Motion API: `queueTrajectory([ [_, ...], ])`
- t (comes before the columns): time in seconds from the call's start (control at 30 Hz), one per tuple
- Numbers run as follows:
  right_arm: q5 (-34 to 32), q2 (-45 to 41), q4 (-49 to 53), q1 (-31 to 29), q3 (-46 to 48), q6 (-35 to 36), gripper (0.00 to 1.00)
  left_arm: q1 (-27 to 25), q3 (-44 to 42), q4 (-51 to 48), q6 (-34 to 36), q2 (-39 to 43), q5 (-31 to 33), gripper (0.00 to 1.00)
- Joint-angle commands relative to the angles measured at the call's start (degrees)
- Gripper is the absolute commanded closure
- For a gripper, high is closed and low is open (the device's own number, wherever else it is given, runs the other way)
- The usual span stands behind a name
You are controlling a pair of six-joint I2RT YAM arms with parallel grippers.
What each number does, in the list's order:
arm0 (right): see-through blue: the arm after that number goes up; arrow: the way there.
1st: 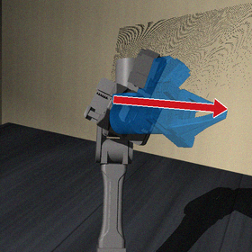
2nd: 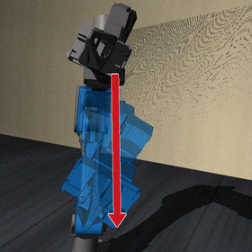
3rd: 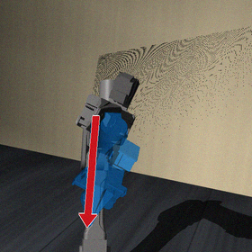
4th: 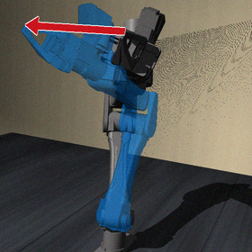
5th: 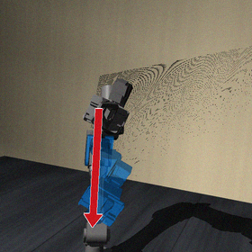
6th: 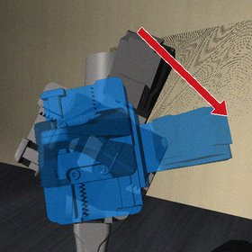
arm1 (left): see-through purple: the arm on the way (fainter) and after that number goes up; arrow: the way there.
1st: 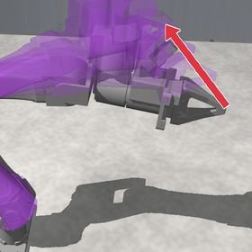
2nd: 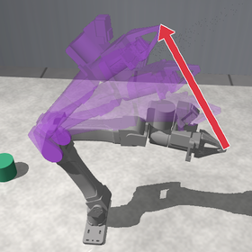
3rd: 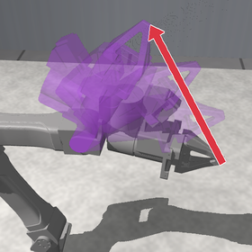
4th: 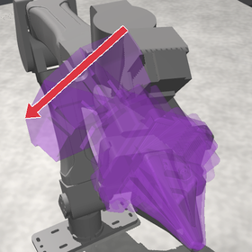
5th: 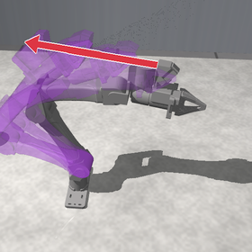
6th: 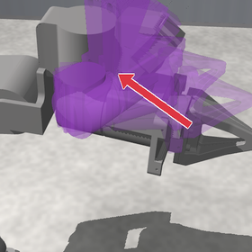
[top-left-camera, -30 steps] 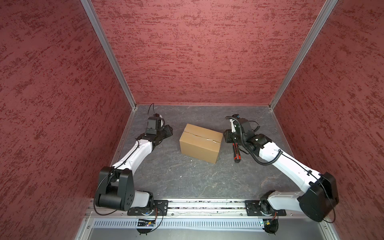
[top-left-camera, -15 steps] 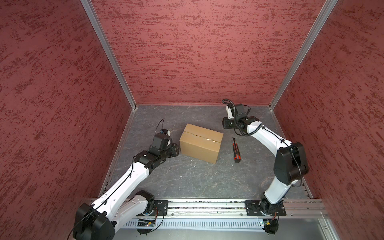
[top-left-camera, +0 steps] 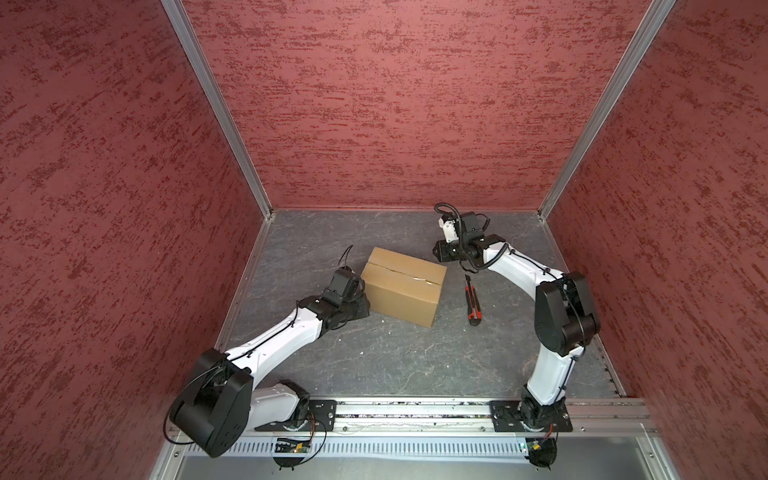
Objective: Unpack the express box
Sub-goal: 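Rotate the box with both grippers so its taped seam runs away from the robot, then grasp the red utility knife by its handle with the right gripper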
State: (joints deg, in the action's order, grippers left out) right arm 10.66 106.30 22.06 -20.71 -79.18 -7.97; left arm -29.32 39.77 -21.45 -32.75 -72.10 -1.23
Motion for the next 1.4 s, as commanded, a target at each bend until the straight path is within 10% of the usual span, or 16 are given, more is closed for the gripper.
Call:
queueTrajectory([
  [0.0, 2.56, -3.03, -1.16, -1.31, 2.79, 0.94, 0.61, -0.39, 1.71, 5.19, -0.30, -1.44, 0.01, 0.57],
  [0.67, -2.97, -19.85, -7.73, -13.29, 21.93, -13.24, 0.60, -0.39, 5.22, 12.74, 0.56, -9.73, -1.94, 0.57],
  [1.37, -16.20, -21.47, 12.03, -5.83, 19.00, -15.26, 0.45, 3.86, 0.31, 7.02, 1.51, 3.04, -2.43, 0.48],
])
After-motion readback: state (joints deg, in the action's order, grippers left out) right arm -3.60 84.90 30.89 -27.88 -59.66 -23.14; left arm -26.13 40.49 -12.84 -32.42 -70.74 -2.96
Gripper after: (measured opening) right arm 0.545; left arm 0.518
